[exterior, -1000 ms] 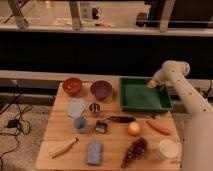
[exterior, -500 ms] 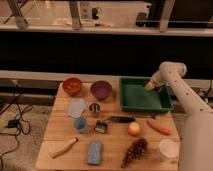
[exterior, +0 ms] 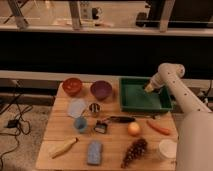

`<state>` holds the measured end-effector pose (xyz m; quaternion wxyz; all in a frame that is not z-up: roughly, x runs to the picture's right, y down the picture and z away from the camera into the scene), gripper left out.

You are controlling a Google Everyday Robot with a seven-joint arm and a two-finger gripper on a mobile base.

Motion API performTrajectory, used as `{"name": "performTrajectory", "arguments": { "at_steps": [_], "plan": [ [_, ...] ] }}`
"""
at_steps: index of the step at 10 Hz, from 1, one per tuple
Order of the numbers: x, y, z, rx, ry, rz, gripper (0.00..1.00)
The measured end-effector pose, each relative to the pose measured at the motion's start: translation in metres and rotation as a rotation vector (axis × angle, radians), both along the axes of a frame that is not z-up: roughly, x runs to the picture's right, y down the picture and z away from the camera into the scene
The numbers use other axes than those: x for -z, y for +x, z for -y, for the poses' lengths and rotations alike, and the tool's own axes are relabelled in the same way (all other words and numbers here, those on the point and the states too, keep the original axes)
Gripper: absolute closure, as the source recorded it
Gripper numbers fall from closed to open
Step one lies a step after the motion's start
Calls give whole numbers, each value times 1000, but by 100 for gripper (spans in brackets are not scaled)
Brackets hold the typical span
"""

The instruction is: Wipe tray with eraser

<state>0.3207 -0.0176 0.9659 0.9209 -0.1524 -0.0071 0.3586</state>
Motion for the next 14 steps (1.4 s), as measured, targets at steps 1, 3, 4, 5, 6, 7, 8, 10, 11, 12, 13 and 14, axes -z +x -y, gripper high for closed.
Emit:
{"name": "performTrajectory", "arguments": {
  "at_steps": [1, 3, 4, 5, 6, 7, 8, 10, 11, 12, 13, 14],
  "plan": [
    [-2, 0, -2, 4, -5, -2, 96],
    [-5, 5, -3, 3, -11, -13, 96],
    [-8, 10, -3, -3, -12, -21, 96],
    [-10, 13, -2, -9, -12, -26, 96],
    [-12, 14, -2, -13, -13, -28, 96],
    [-14, 15, -2, -15, -15, -31, 96],
    [-16, 15, -3, -16, -18, -33, 96],
    [-18, 19, -6, -18, -26, -41, 96],
    [-19, 21, -7, -20, -29, -45, 96],
    [-20, 23, -7, -23, -31, -49, 96],
    [-21, 22, -8, -23, -32, -50, 96],
    [-22, 22, -8, -23, -33, -50, 96]
  ]
}}
